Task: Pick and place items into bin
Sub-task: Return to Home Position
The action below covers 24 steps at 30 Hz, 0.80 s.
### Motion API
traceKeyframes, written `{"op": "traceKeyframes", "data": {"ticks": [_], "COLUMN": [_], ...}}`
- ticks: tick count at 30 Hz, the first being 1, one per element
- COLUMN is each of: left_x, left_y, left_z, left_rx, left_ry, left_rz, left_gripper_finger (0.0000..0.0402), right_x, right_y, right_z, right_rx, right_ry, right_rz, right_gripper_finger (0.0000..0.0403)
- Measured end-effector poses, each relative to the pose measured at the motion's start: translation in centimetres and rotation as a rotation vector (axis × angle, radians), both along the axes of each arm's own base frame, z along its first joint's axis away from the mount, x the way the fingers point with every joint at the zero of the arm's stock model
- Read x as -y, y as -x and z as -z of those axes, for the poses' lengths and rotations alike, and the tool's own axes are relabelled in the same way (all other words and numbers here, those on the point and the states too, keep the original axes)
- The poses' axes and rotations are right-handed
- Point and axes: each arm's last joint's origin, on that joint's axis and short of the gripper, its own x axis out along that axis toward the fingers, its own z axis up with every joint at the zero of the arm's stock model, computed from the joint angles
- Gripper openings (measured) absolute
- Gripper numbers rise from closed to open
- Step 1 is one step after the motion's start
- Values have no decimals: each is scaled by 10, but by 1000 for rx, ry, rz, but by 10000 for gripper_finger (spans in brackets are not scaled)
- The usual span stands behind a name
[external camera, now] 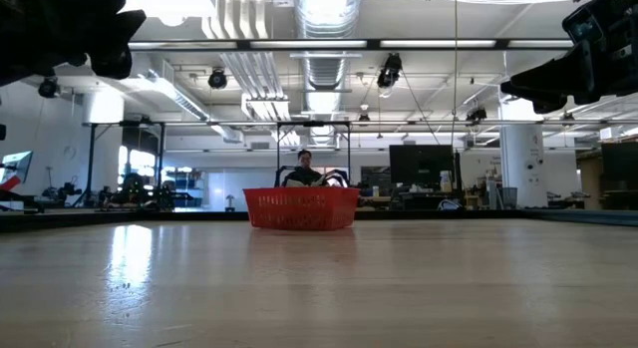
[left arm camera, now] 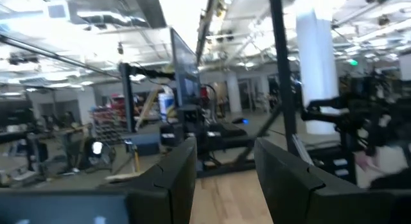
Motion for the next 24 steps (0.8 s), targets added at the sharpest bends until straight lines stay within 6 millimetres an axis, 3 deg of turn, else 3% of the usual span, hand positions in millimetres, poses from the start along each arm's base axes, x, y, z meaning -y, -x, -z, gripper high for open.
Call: {"op": "traceKeyframes", "data": {"ticks": [24], "left_x": [1], "left_y": [-2], "left_z": [0], "left_rx": [-16], "left_ry": [-13], "left_rz": [47], "left_gripper_finger": [141], "right_x": [0], "right_y": [0], "right_z": [0], "right_rx": [0], "right_ry": [0], "right_rz": [0], "right_gripper_finger": [123]}}
